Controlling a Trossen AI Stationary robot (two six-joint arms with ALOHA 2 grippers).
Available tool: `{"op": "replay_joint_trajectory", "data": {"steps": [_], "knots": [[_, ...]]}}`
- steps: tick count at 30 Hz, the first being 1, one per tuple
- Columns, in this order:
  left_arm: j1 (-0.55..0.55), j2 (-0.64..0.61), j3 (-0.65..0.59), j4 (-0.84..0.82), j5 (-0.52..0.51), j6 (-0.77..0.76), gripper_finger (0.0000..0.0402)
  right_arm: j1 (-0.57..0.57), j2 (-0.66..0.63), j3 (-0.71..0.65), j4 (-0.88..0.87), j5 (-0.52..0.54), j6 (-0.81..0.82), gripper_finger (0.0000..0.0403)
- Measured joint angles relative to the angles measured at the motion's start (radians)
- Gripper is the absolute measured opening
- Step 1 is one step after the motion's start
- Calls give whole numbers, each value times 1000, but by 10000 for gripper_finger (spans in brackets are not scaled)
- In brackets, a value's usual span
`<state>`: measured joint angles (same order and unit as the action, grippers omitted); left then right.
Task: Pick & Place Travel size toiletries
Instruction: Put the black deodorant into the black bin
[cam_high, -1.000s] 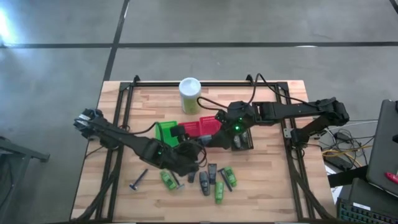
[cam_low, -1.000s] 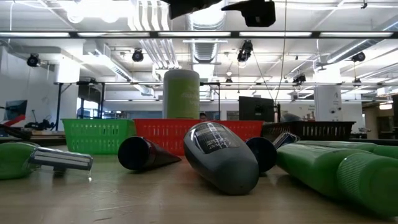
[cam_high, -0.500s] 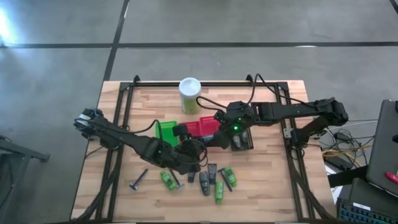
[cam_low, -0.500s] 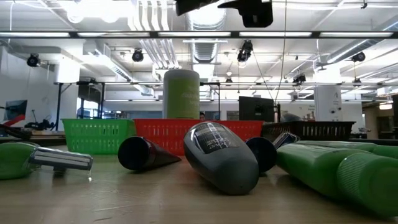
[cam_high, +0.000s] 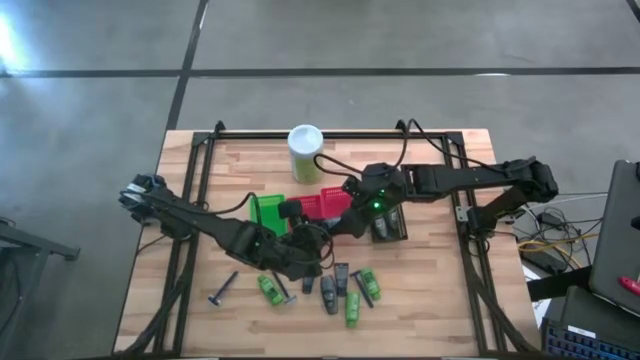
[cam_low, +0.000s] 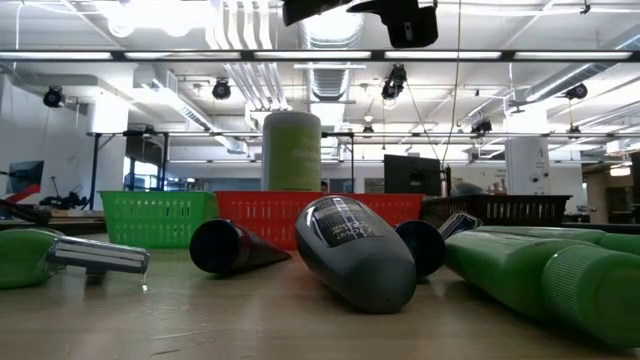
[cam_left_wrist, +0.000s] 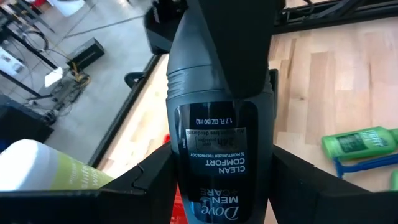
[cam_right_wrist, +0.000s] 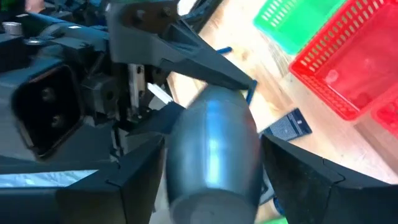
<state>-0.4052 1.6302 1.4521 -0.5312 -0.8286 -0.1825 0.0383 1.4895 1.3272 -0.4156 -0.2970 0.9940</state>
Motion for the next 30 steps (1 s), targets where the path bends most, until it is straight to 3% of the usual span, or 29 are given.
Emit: {"op": "replay_joint_trajectory", "data": {"steps": [10, 20, 30], "knots": [[5, 1, 0, 0, 0, 7, 204, -13, 1, -3, 3, 8, 29, 259], [9, 2, -2, -1, 3, 24, 207, -13, 1, -3, 4, 5, 40, 198], [6, 2, -22, -34, 43, -27, 269, -22, 0, -4, -57, 11, 8, 206]]}}
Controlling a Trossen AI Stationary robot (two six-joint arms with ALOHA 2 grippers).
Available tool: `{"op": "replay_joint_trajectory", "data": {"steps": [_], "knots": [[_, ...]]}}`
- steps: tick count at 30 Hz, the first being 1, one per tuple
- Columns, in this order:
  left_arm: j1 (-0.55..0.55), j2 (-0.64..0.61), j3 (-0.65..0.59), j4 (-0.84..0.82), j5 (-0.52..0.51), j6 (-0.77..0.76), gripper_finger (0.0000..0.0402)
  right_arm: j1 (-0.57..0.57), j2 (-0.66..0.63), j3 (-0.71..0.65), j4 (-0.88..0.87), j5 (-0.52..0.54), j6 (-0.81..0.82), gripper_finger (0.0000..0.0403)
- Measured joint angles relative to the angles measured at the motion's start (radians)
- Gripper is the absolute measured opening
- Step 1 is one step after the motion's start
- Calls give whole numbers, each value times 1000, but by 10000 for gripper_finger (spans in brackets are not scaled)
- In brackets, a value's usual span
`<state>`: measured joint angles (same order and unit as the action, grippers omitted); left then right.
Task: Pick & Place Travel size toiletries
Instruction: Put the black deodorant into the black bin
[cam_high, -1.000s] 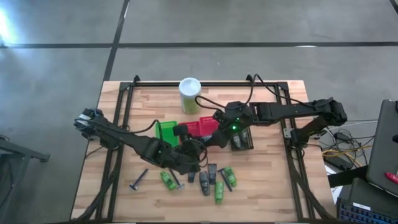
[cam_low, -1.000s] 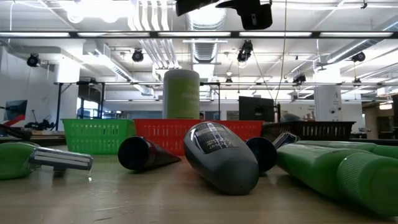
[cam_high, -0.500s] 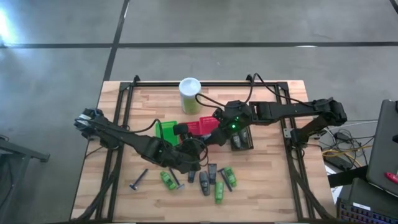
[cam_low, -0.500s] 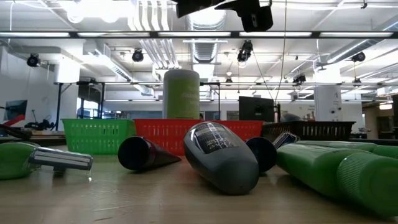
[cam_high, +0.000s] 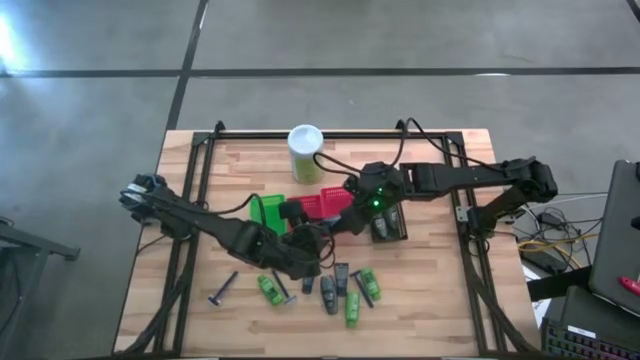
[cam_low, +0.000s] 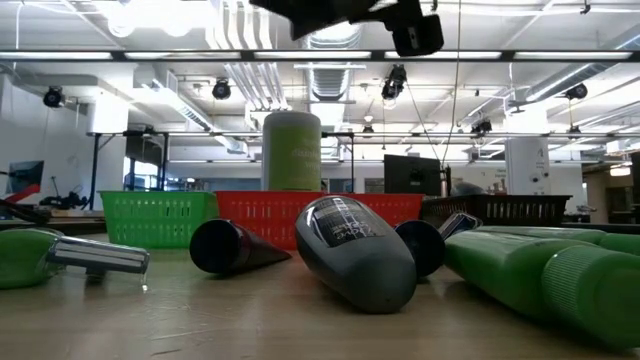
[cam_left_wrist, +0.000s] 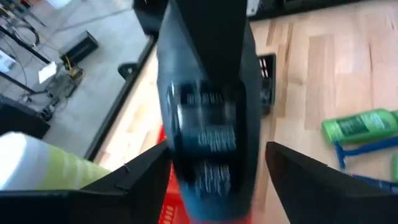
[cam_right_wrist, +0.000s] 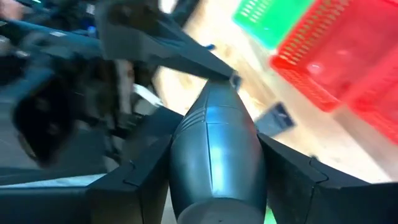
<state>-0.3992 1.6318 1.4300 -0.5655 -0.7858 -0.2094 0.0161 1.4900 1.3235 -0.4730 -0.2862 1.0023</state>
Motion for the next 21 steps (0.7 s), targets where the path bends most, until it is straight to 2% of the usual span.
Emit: {"op": "replay_joint_trajectory", "data": {"steps": [5, 13, 17, 21], "knots": [[-4, -9, -13, -113, -1, -129, 280, -33, -9, 0, -164, 26, -84, 200], [-18, -31, -13, -327, 34, -318, 282, -164, -13, 0, -595, 27, -324, 202], [-28, -31, -25, -345, 35, -361, 282, -252, 13, 0, -735, 22, -447, 199], [-32, -30, -47, -352, 47, -387, 282, -334, 62, 0, -842, -28, -564, 202]]}}
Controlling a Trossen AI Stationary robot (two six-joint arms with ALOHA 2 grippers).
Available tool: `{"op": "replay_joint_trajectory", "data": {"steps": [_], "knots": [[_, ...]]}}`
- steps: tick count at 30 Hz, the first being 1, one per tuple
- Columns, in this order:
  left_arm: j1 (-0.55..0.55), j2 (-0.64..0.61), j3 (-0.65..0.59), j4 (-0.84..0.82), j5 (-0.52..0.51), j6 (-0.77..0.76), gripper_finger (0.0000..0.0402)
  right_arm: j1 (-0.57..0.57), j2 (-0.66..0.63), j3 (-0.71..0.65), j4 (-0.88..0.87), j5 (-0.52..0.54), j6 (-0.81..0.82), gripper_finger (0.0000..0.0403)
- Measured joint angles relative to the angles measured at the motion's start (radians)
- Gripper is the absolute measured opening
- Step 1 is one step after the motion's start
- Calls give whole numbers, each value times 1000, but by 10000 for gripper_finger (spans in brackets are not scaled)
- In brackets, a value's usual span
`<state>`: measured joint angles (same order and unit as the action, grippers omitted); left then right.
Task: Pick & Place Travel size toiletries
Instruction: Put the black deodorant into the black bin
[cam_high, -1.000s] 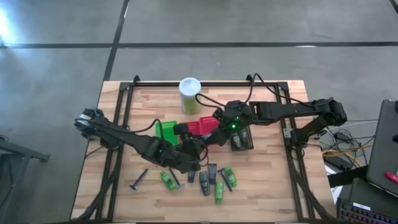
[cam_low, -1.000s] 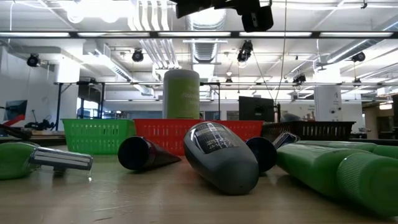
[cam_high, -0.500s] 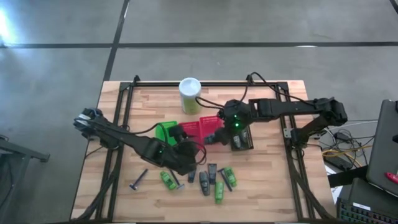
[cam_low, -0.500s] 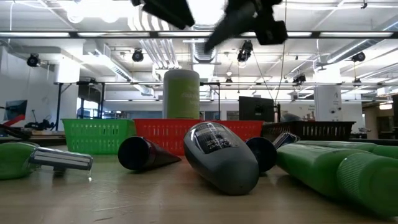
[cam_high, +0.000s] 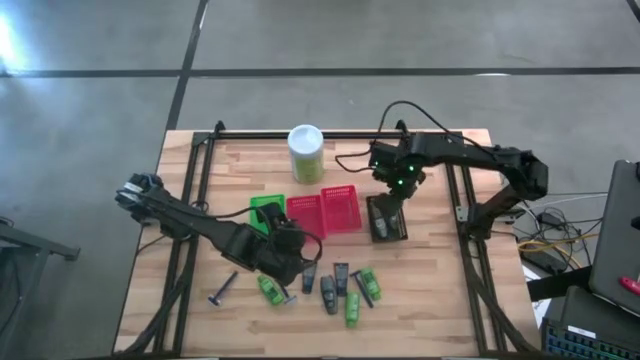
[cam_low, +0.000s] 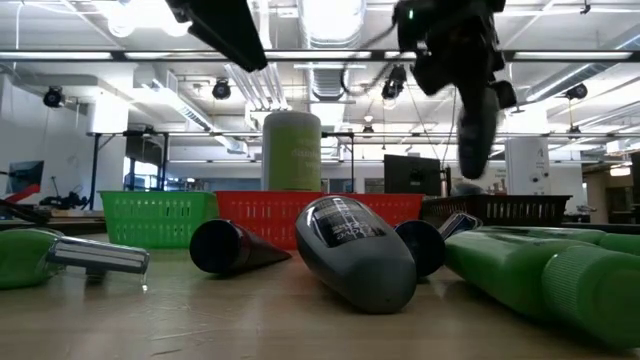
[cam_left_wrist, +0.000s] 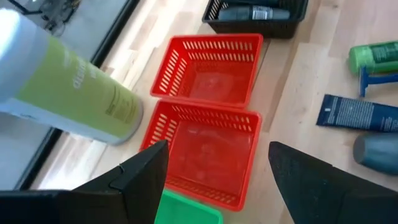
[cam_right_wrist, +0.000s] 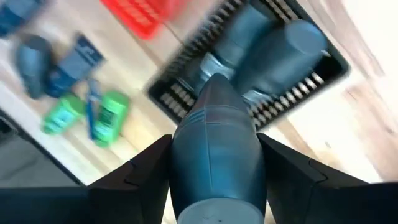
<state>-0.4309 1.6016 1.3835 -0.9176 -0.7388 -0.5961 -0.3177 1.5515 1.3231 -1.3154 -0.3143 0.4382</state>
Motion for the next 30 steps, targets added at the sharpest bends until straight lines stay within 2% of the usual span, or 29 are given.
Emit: {"op": "replay_joint_trajectory", "data": {"steps": [3, 12, 22, 30], "knots": [[0, 0, -16, -1, 22, -24, 282, -40, 53, 0, -40, -4, -75, 203], [-17, 0, -43, 1, 21, -88, 282, -57, 170, 1, -99, -129, -214, 204], [-22, 0, -50, 0, 9, -96, 282, -57, 291, 25, -144, -129, -289, 207], [-23, 0, -63, 0, 7, -104, 280, -56, 280, 79, -160, -128, -285, 198]]}}
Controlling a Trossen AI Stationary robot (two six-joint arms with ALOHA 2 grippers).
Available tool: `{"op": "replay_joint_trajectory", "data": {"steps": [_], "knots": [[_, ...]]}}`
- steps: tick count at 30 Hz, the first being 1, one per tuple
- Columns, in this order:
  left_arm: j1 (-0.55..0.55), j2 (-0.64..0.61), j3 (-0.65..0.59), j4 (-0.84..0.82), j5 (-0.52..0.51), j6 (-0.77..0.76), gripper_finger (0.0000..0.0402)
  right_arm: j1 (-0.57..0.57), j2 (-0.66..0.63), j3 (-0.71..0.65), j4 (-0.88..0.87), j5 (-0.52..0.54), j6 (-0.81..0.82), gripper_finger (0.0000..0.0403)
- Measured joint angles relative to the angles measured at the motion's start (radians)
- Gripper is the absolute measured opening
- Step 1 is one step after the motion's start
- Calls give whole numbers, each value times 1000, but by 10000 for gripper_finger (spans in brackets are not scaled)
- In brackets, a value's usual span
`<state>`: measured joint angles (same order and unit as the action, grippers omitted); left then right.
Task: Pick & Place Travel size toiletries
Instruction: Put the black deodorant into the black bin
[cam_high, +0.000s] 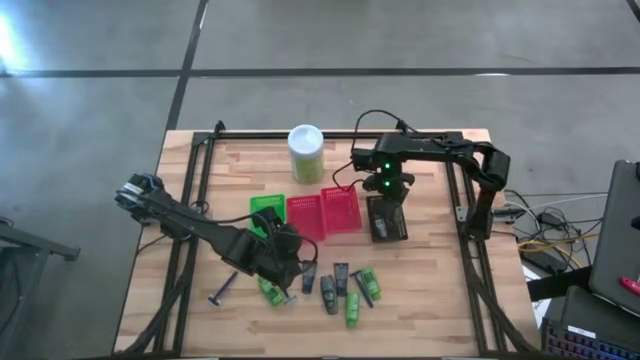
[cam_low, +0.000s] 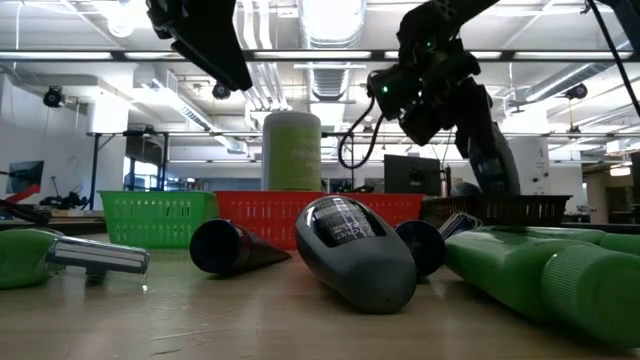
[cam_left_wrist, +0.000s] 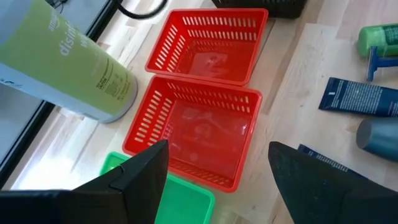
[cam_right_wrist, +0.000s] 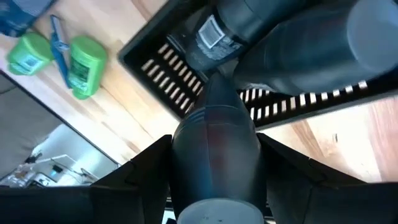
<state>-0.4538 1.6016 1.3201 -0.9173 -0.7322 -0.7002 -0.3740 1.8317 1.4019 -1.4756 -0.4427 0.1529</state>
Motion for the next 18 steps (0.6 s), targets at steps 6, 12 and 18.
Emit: {"op": "replay_joint_trajectory", "data": {"steps": [6, 12, 18], "knots": [[0, 0, 0, 0, -21, 0, 280, 18, -84, 51, 19, 109, 104, 204], [-1, 0, 0, -3, -51, 0, 280, 155, -303, -15, 245, 457, 470, 196], [14, -17, 0, -11, -70, 32, 280, 325, -479, -196, 397, 553, 753, 205]]}}
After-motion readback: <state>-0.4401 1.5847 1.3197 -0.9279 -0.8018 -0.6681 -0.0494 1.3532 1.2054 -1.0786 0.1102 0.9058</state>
